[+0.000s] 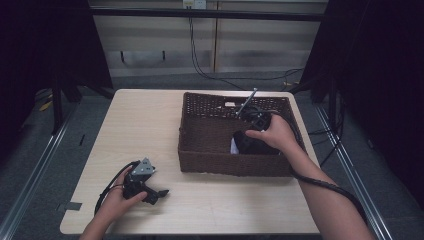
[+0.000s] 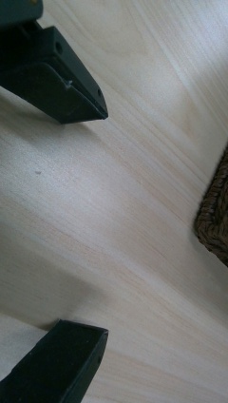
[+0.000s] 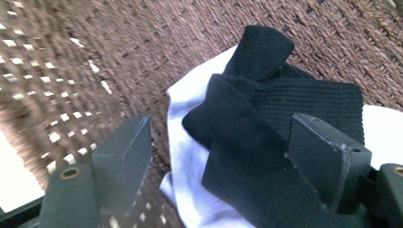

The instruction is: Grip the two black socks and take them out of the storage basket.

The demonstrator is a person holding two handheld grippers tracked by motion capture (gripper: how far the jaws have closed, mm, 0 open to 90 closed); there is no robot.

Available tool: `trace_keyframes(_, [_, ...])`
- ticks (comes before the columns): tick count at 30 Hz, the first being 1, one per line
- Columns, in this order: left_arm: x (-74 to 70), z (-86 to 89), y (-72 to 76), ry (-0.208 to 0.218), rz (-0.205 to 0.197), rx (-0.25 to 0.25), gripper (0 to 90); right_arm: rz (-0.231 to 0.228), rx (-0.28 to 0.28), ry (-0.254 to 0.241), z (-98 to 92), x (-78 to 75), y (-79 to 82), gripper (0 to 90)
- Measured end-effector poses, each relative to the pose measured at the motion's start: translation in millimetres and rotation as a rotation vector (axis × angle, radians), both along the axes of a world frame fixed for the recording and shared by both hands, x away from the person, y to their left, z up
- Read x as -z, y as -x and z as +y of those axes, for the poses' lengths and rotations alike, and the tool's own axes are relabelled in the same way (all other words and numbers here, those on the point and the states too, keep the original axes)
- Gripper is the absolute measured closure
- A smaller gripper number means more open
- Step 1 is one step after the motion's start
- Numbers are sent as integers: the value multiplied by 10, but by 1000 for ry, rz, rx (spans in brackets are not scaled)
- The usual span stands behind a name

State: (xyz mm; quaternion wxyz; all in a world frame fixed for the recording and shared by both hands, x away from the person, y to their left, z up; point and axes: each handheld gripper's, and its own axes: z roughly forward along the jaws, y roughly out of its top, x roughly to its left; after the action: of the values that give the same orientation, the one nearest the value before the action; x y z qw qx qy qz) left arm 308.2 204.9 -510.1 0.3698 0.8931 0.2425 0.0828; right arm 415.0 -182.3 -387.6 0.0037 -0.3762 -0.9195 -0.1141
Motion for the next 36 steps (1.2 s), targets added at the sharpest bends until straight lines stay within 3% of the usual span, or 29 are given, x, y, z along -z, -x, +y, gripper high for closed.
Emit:
trace_keyframes(7, [0,0,0,0,0,0,0,22,-1,57,77,188,-84,322])
trace_keyframes(9, [1,1,-2,4,2,2,0,27,-12,84,80,239,-88,508])
trace_keyframes(10, [2,1,-2,4,2,2,0,31,-6,88,80,249,-91,524])
trace_keyframes(11, [2,1,-2,4,2,2,0,33,-8,95,63,259,-97,646])
trace_keyframes(12, [2,1,-2,4,2,3,0,52,-10,92,59,254,-94,702])
trace_keyframes(17, [2,2,-3,4,2,3,0,64,-16,64,-24,131,-99,843])
trace_keyframes(29, [1,2,-5,4,2,5,0,84,21,17,-246,-238,-59,857])
trace_keyframes(36, [2,1,-4,4,1,4,0,89,3,28,-304,-482,-49,858])
